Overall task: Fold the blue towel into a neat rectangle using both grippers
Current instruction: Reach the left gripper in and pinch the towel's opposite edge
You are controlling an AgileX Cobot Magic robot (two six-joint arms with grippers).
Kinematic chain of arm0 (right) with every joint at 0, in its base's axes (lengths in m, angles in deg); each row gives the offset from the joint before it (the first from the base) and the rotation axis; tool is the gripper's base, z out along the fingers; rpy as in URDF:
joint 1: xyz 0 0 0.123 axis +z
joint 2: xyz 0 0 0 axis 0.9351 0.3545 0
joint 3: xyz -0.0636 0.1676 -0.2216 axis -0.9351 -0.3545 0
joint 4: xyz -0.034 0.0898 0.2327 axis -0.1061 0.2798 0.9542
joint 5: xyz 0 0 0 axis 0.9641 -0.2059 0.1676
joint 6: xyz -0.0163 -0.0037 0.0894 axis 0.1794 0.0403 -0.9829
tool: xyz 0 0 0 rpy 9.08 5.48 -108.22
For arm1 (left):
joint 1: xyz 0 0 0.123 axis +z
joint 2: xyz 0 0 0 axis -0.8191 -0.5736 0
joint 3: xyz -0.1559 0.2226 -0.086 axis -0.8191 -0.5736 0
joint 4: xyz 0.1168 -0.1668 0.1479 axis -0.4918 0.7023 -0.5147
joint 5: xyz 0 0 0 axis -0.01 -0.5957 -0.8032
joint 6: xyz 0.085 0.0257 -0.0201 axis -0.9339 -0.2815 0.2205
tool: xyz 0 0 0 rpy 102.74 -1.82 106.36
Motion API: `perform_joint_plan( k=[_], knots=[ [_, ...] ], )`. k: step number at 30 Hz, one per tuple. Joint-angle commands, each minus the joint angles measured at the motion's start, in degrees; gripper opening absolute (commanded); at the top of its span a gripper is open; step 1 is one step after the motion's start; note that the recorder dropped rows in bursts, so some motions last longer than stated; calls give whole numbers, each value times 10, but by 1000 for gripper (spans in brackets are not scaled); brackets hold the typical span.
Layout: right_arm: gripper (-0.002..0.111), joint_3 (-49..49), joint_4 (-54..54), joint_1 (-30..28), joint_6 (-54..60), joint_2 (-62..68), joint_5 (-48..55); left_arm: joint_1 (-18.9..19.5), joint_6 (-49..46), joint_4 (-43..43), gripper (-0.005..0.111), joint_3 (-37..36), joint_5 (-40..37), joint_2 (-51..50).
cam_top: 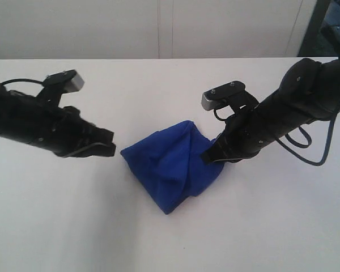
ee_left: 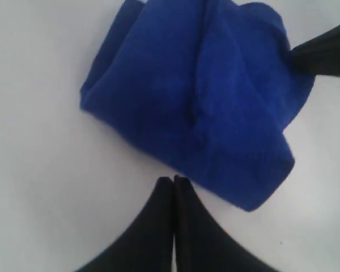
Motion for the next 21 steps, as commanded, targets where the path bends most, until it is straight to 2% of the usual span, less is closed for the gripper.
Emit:
perform_joint_plan(
  k=[1, 7, 13, 16, 21],
  knots=[
    [0, -3, 2, -4, -3, 2, 2, -31, -4, 23, 0, 68, -5, -65],
    [0, -3, 2, -4, -4, 15, -2, -58, -4, 29, 3, 108, -1, -116],
    [0, -3, 2, -4, -4, 39, 1, -69, -6, 40, 37, 115, 16, -142],
    [0, -3, 2, -4, -4, 42, 0, -69, -6, 44, 50, 115, 14, -146],
    [0, -3, 2, -4, -4, 42, -3, -69, -9, 64, 54, 115, 13, -148]
  ],
)
